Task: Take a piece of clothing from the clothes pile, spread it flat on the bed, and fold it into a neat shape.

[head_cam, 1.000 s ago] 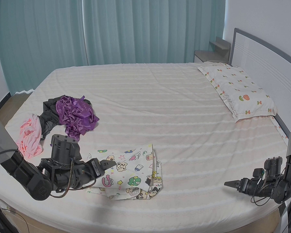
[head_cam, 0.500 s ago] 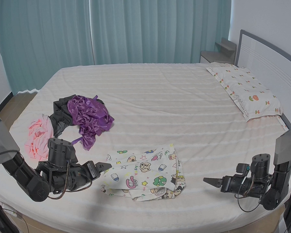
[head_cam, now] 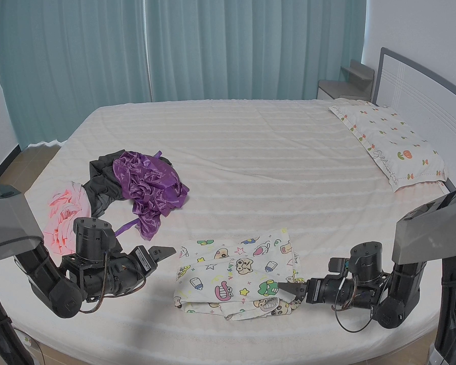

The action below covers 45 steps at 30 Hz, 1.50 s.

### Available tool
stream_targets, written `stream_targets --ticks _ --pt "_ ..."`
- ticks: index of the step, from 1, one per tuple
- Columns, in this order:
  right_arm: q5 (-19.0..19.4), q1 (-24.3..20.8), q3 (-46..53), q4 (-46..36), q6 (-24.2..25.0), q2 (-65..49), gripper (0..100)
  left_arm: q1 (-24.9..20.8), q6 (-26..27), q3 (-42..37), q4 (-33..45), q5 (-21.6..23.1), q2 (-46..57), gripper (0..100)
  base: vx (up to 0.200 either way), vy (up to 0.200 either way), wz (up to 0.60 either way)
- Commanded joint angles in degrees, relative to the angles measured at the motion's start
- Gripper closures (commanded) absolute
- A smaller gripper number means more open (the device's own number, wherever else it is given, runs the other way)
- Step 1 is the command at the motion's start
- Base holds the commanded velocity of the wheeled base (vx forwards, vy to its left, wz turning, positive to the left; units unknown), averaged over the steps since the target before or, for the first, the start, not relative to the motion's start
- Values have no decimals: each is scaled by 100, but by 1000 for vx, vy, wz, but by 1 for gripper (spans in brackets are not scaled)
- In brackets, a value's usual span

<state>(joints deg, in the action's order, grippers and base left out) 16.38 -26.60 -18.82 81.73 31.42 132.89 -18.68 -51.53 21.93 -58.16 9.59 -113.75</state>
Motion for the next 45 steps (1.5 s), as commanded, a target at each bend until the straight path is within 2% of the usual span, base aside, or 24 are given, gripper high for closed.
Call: stream_targets --ticks 1,9,25,26,41,45 --pt "5 -65 89 10 -13 167 0 -13 3 -163 -169 -10 -209 0 0 0 0" --pt "23 -240 -78 10 -30 193 0 -31 38 -259 -407 -10 -314 0 0 0 0" --pt "75 -267 -587 -87 -30 422 0 22 11 -198 -415 -54 -323 0 0 0 0" --pt "67 -276 -658 -122 -30 475 100 22 11 -198 -415 -54 -323 0 0 0 0" --pt "32 -240 -245 -25 5 211 100 75 11 -224 -415 -63 -367 0 0 0 0" --pt "119 -205 89 -43 49 -290 100 101 20 -207 -415 -63 -490 0 0 0 0"
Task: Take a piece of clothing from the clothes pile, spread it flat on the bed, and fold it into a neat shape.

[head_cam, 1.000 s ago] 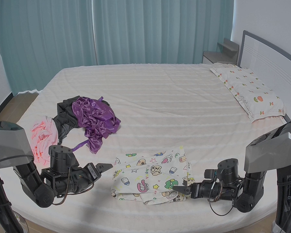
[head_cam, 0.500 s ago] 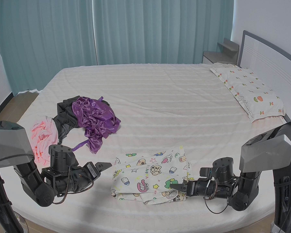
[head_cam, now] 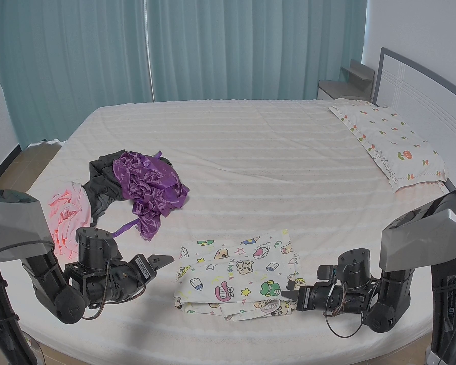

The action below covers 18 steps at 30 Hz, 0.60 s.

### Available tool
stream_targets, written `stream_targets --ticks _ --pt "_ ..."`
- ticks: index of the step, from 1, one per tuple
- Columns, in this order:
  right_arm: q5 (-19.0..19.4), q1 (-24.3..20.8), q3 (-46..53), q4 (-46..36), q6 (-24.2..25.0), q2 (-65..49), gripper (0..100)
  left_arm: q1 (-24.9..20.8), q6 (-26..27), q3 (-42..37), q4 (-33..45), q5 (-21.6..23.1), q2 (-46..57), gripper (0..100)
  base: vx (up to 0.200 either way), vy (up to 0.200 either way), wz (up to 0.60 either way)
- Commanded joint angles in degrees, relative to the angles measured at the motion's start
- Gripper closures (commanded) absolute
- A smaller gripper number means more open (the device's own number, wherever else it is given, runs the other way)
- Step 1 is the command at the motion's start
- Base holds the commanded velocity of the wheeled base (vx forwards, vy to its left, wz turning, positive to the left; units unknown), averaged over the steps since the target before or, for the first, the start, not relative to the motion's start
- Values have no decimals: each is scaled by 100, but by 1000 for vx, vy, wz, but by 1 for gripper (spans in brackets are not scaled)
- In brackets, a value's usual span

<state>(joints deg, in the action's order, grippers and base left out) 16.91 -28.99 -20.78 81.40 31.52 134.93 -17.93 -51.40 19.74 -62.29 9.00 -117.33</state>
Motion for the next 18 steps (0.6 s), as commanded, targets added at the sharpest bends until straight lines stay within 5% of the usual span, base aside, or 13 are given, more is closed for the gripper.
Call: stream_targets --ticks 1,18 --pt "85 42 329 -10 47 -573 100 35 7 21 -2 -3 -141 0 0 0 0" --pt "603 297 795 -124 38 -792 100 71 16 13 -2 -3 -167 0 0 0 0"
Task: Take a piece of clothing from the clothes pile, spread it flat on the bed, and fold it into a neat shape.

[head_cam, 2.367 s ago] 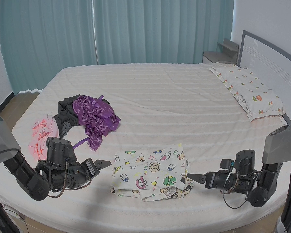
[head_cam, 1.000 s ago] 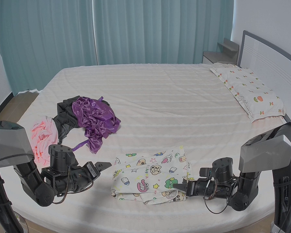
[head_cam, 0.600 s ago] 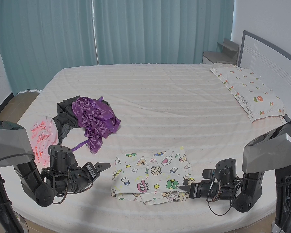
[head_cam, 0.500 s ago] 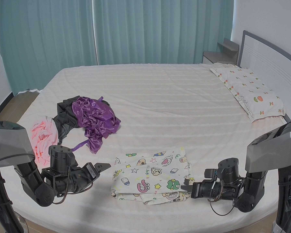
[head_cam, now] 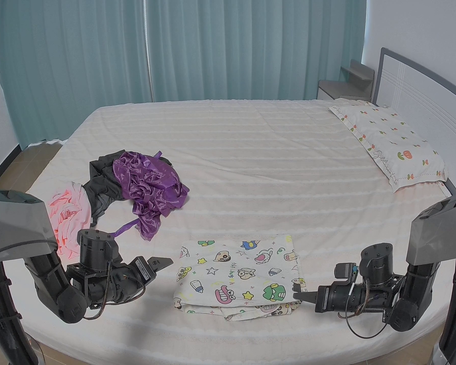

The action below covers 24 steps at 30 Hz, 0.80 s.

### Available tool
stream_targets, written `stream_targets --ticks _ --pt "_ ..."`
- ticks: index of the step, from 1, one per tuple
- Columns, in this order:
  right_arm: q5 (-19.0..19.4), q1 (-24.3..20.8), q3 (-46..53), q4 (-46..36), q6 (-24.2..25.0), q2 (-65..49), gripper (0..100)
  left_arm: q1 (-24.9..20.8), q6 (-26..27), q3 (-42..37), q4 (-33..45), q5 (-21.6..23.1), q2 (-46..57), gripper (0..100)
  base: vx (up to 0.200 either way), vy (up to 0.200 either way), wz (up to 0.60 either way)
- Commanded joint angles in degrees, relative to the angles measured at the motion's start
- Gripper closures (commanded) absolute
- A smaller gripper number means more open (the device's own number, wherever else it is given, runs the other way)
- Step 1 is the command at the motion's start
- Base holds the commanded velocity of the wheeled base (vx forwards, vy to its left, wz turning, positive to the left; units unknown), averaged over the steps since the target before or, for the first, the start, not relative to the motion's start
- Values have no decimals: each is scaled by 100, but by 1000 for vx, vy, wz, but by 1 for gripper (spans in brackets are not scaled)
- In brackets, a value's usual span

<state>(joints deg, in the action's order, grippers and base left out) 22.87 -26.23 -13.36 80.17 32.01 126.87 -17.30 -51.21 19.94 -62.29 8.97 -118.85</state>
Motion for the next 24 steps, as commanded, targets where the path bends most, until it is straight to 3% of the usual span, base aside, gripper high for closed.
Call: stream_targets --ticks 1,10,17,19,20,24 --pt "7 22 62 -1 -11 13 100 16 -3 -8 -2 -1 -16 0 0 0 0" --pt "-2 -22 202 -36 -327 277 100 34 -3 -8 -2 8 -25 0 0 0 0" --pt "-11 180 484 -300 -1232 268 100 34 -3 1 -2 17 -112 0 0 0 0" --pt "-2 215 519 -300 -1294 233 100 34 -3 18 -11 17 -130 0 0 0 0" --pt "-11 224 519 -300 -1320 180 0 42 -12 18 -46 17 -139 0 0 0 0" --pt "-72 233 132 -309 -1303 -39 0 42 -20 -8 -204 52 -192 0 0 0 0"
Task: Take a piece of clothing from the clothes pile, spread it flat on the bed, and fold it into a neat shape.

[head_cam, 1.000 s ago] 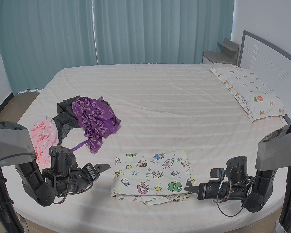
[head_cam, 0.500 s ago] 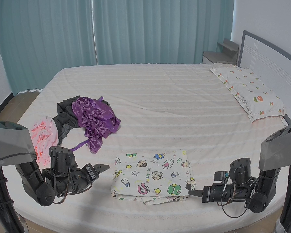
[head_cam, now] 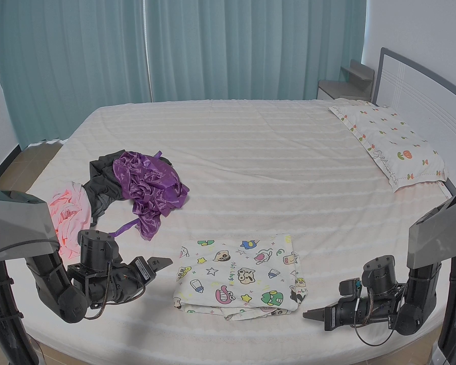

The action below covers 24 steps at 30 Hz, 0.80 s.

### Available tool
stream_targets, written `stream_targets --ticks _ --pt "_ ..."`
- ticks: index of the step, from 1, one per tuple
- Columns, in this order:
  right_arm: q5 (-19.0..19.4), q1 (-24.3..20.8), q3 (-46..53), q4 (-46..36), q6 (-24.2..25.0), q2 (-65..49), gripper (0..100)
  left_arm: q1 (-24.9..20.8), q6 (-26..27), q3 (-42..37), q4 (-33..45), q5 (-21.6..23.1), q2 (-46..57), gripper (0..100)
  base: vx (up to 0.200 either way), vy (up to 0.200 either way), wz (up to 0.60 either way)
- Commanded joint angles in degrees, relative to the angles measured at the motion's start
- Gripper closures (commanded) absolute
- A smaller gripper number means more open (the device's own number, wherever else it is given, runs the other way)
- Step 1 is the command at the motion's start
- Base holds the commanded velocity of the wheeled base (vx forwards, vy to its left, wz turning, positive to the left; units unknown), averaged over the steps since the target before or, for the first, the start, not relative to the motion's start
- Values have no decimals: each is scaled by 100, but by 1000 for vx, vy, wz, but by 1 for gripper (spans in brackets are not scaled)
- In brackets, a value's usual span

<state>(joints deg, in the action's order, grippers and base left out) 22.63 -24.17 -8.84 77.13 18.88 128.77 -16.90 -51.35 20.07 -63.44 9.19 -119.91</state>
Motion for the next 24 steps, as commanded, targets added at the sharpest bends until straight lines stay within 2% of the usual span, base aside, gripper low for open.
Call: stream_targets --ticks 1,5,7,8,10,14,24 --pt "-48 27 -487 -40 19 -309 0 2 -16 -20 -107 56 -94 0 0 0 0" --pt "-197 44 -1603 -849 54 -423 0 2 -16 -20 -142 250 -209 0 0 0 0" --pt "-197 44 -1603 -849 54 -423 0 2 -16 -20 -142 250 -209 0 0 0 0" --pt "-338 159 -2535 -1719 195 -335 0 11 -25 -11 -142 364 -244 0 0 0 0" --pt "-311 229 -3265 -2290 414 -106 0 11 -25 6 -142 399 -296 0 0 0 0" --pt "-355 317 -3950 -2360 810 465 0 28 -33 -20 -371 390 -402 0 0 0 0" --pt "-391 537 -4697 -2422 810 1010 0 28 -33 -82 -643 346 -507 0 0 0 0"
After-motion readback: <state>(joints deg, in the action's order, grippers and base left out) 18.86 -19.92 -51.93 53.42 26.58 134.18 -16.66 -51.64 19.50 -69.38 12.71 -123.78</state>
